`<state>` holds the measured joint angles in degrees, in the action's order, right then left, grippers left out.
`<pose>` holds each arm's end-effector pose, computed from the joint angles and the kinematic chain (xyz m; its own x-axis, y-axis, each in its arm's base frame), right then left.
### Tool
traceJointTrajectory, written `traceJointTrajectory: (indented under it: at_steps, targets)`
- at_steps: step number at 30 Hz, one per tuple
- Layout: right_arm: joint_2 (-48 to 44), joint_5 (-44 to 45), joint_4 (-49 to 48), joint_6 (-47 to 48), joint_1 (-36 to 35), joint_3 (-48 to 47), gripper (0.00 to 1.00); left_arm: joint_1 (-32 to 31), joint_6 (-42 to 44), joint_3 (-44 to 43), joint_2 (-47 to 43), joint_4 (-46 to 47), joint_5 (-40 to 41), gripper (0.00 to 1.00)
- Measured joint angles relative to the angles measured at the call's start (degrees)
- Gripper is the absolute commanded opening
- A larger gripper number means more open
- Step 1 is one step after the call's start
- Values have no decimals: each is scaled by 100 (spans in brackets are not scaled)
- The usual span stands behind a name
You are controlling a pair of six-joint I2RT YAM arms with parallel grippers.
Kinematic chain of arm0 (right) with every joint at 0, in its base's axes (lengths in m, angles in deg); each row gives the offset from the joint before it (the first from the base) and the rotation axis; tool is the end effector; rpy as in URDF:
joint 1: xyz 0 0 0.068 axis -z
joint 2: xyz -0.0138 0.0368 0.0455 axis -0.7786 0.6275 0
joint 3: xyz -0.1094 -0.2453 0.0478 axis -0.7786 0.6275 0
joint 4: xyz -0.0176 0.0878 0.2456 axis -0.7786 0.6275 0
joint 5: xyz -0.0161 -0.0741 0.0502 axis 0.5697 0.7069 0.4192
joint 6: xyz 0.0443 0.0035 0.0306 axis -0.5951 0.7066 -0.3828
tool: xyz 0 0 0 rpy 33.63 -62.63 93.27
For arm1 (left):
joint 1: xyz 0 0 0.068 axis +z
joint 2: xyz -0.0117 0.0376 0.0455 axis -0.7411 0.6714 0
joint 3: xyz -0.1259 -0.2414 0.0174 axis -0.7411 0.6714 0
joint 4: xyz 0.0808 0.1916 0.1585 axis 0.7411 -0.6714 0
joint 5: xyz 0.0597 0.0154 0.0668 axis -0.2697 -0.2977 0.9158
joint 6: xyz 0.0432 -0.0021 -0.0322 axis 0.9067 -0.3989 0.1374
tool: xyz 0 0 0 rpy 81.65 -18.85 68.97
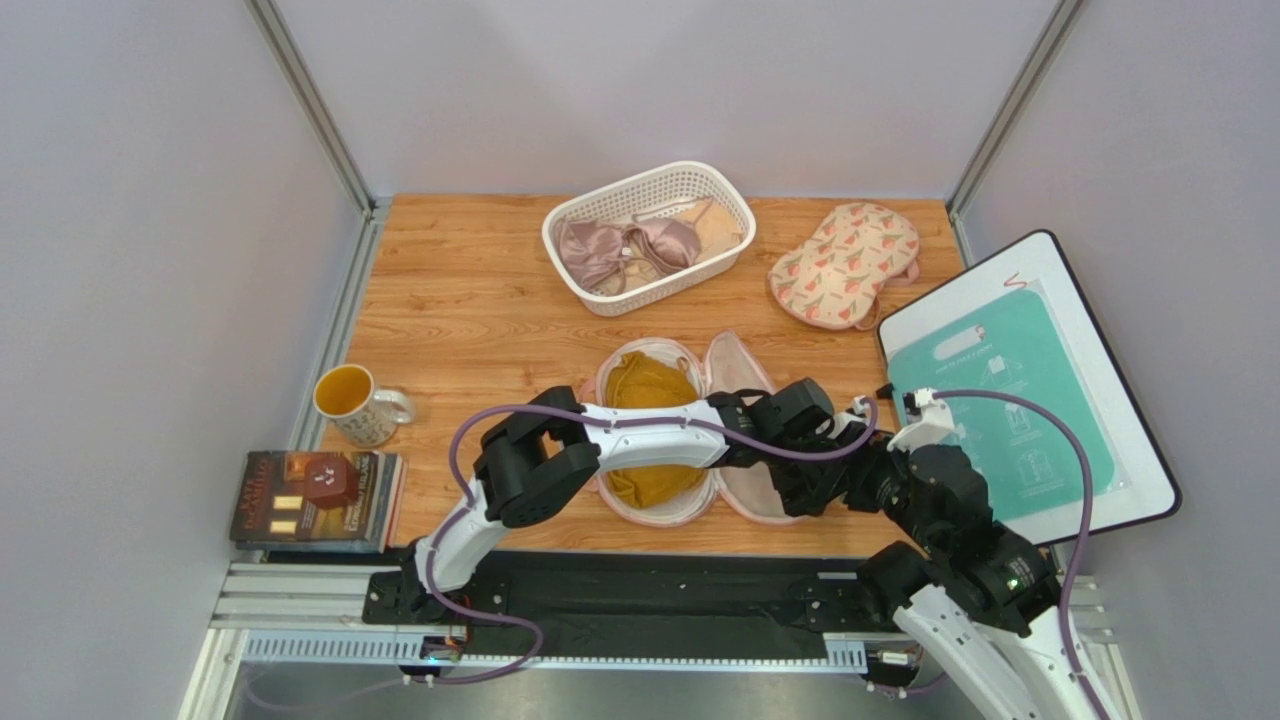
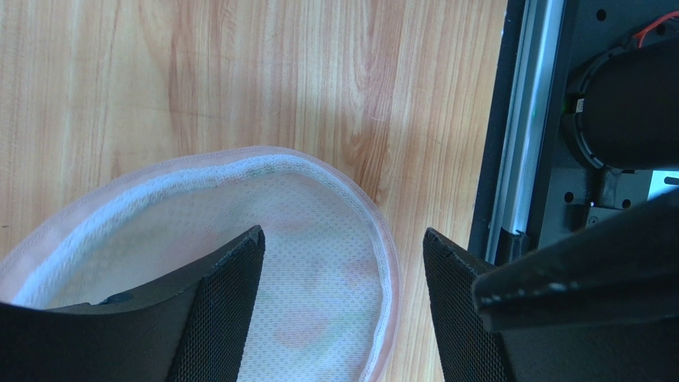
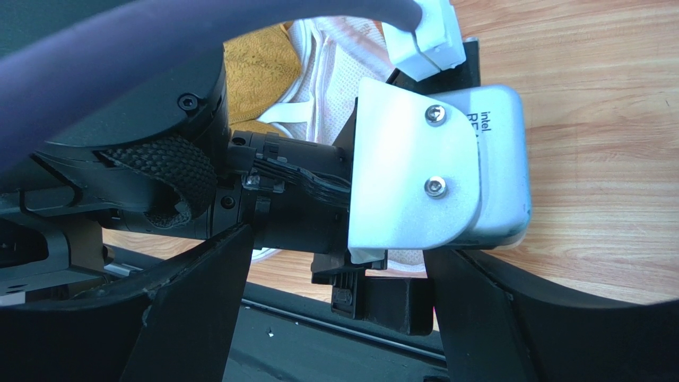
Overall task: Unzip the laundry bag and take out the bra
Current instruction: Open the laundry bag at the center of the board.
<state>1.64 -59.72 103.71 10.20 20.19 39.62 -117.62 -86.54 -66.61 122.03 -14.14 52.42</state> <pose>0.0545 0.0287 0.2605 -0.6107 0.3296 -0.7201 -0.0962 0.8717 0.4805 0.1597 -0.4649 0.1785 -0.2463 0.6739 -0.6966 0.9677 0.1307 -0.2157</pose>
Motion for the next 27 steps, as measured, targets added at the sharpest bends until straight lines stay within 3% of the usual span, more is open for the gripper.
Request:
traceJointTrajectory:
  at_steps: [8, 14, 22, 27]
  targets:
    - [-13, -85, -46, 9, 0, -26, 84, -4, -9, 251, -190, 203, 267, 84]
    - [-17, -262, -249, 11, -7, -79, 84, 313, -376, 1342, -1139, 553, 450, 87]
    - [-17, -496, -376, 98, -7, -214, 84, 970, -758, 1700, -1779, 608, 1003, 87]
    - [26, -503, -407, 114, -7, -214, 84, 1027, -1099, 2457, -2691, 610, 1646, 87]
